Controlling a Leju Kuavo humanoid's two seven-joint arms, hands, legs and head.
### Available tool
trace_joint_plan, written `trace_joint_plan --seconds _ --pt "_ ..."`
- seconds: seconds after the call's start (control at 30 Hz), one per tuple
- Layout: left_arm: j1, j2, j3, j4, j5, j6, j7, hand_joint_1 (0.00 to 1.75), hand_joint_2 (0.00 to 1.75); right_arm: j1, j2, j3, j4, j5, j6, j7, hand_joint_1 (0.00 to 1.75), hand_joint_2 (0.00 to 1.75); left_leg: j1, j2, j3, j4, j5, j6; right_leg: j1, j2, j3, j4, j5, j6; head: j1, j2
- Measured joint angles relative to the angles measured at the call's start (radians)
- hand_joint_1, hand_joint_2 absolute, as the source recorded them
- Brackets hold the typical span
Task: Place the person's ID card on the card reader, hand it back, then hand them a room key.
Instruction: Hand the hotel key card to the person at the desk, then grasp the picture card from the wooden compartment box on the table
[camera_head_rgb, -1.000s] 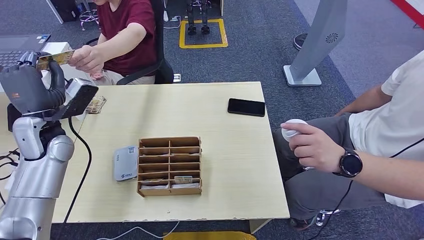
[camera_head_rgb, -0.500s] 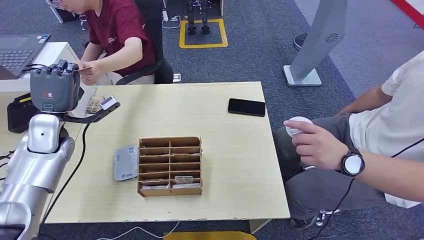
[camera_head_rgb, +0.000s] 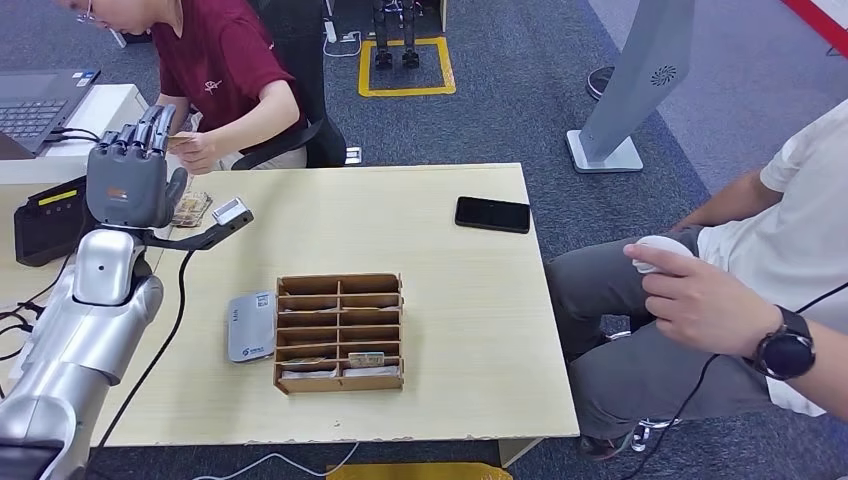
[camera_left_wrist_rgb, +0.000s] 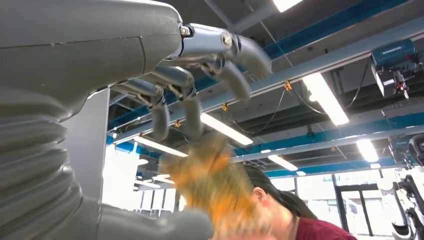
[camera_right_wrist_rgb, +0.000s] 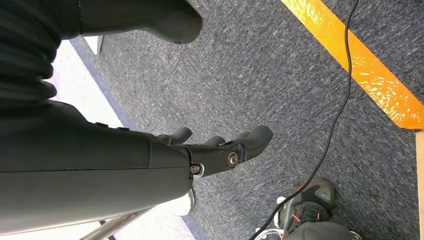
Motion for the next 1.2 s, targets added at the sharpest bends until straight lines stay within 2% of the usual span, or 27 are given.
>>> trace_joint_plan --seconds 0.17,0.3,0.43,0.5,0.67,0.8,0.97,1.2 --pt "-0.001 -0.014 0.000 0.010 0.088 -0.018 -0.042 0.00 1.75 0.000 0.000 0.000 0.000 0.000 -0.003 0.002 0.00 1.75 0.000 0.000 0.000 0.000 0.000 0.000 0.000 0.000 0.000 0.000 0.000 0.000 0.000 0.000" --pt "0.002 -0.027 -0.005 0.006 0.218 -0.142 -0.098 0.00 1.75 0.003 -0.001 0.000 0.000 -0.001 -0.006 0.007 0.00 1.75 0.000 0.000 0.000 0.000 0.000 0.000 0.000 0.000 0.000 0.000 0.000 0.000 0.000 0.000" --pt "0.033 -0.021 -0.018 -0.062 0.319 -0.250 -0.110 0.00 1.75 0.009 -0.002 0.000 0.000 -0.002 -0.007 0.008 0.00 1.75 0.000 0.000 -0.001 0.000 0.000 0.000 0.000 0.000 0.000 0.000 0.000 0.000 0.000 0.000" --pt "0.059 -0.011 -0.019 -0.114 0.399 -0.316 -0.132 0.00 1.75 0.010 -0.002 0.000 0.000 -0.003 -0.007 0.006 0.00 1.75 0.000 0.000 -0.001 0.000 0.000 0.000 0.000 0.001 0.000 0.000 0.000 0.000 0.000 0.000" --pt "0.193 0.040 -0.027 -0.345 0.671 -0.588 -0.212 0.00 1.75 0.017 -0.002 0.000 0.000 -0.006 -0.012 0.015 0.00 1.75 0.000 0.001 -0.001 -0.001 0.000 0.000 0.000 0.001 -0.001 0.000 0.000 0.000 0.000 0.000" --pt "0.320 0.102 -0.048 -0.570 0.772 -0.704 -0.238 0.00 1.75 0.024 -0.003 -0.002 0.000 -0.012 -0.017 0.029 0.00 1.75 0.000 0.002 -0.002 -0.001 -0.001 -0.001 0.000 0.002 -0.002 0.000 -0.001 0.000 0.000 0.000" --pt "0.423 0.166 -0.098 -0.778 0.764 -0.734 -0.253 0.00 1.75 0.023 -0.003 -0.006 0.000 -0.017 -0.024 0.036 0.00 1.75 0.000 0.002 -0.002 -0.001 -0.001 0.000 0.000 0.002 -0.002 0.000 -0.001 0.000 0.000 0.000" --pt "0.491 0.192 -0.182 -0.912 0.684 -0.706 -0.276 0.00 1.75 0.016 -0.001 -0.007 -0.002 -0.021 -0.026 0.034 0.00 1.75 0.000 0.002 -0.002 -0.001 -0.001 0.000 0.000 0.002 -0.002 0.000 0.000 0.000 0.000 0.000"
